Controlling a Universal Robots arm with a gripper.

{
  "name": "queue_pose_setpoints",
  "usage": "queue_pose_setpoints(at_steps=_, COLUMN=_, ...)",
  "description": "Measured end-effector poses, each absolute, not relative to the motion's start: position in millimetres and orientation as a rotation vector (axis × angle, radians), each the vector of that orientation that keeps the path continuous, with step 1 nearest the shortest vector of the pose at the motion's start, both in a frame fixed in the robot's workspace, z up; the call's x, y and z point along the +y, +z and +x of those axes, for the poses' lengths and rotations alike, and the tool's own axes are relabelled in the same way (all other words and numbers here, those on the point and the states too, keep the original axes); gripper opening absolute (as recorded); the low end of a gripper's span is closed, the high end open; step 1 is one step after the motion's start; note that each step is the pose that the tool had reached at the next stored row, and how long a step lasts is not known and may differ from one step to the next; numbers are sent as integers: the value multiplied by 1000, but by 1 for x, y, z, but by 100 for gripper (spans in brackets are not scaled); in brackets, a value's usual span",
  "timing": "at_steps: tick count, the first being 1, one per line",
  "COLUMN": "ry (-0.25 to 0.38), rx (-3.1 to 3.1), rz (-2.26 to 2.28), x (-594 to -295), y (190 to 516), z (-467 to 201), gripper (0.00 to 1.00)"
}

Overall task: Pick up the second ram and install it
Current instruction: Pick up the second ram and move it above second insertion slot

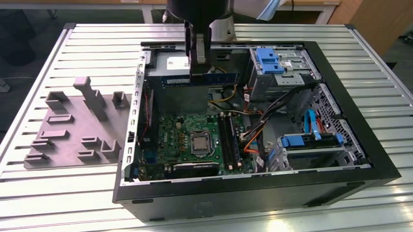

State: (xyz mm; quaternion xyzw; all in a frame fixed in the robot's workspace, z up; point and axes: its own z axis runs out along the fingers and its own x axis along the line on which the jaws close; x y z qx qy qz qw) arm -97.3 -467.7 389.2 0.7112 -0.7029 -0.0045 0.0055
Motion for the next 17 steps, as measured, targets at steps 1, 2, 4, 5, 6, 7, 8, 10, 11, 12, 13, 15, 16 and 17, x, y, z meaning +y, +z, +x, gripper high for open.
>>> queue_pose_setpoints(at_steps=1, ry=-14, rx=-2201, rz=2227, x=-468, y=389, z=-97, gripper=14)
queue_pose_setpoints(at_steps=2, ry=-14, rx=-2201, rz=2227, x=-468, y=389, z=-96, gripper=14)
queue_pose_setpoints(at_steps=4, ry=-14, rx=-2201, rz=2227, x=-468, y=389, z=-95, gripper=14)
queue_pose_setpoints(at_steps=5, ry=-14, rx=-2201, rz=2227, x=-468, y=389, z=-95, gripper=14)
queue_pose_setpoints(at_steps=6, ry=-14, rx=-2201, rz=2227, x=-468, y=389, z=-94, gripper=14)
queue_pose_setpoints(at_steps=7, ry=-14, rx=-2201, rz=2227, x=-468, y=389, z=-93, gripper=14)
queue_pose_setpoints(at_steps=8, ry=-14, rx=-2201, rz=2227, x=-468, y=389, z=-92, gripper=14)
queue_pose_setpoints(at_steps=10, ry=-14, rx=-2201, rz=2227, x=-468, y=389, z=-90, gripper=14)
queue_pose_setpoints(at_steps=11, ry=-14, rx=-2201, rz=2227, x=-468, y=389, z=-89, gripper=14)
queue_pose_setpoints(at_steps=12, ry=-14, rx=-2201, rz=2227, x=-468, y=389, z=-88, gripper=14)
queue_pose_setpoints(at_steps=13, ry=-14, rx=-2201, rz=2227, x=-468, y=389, z=-87, gripper=14)
queue_pose_setpoints(at_steps=15, ry=-14, rx=-2201, rz=2227, x=-468, y=389, z=-85, gripper=14)
queue_pose_setpoints(at_steps=16, ry=-14, rx=-2201, rz=2227, x=-468, y=389, z=-83, gripper=14)
queue_pose_setpoints(at_steps=17, ry=-14, rx=-2201, rz=2227, x=-468, y=389, z=-82, gripper=14)
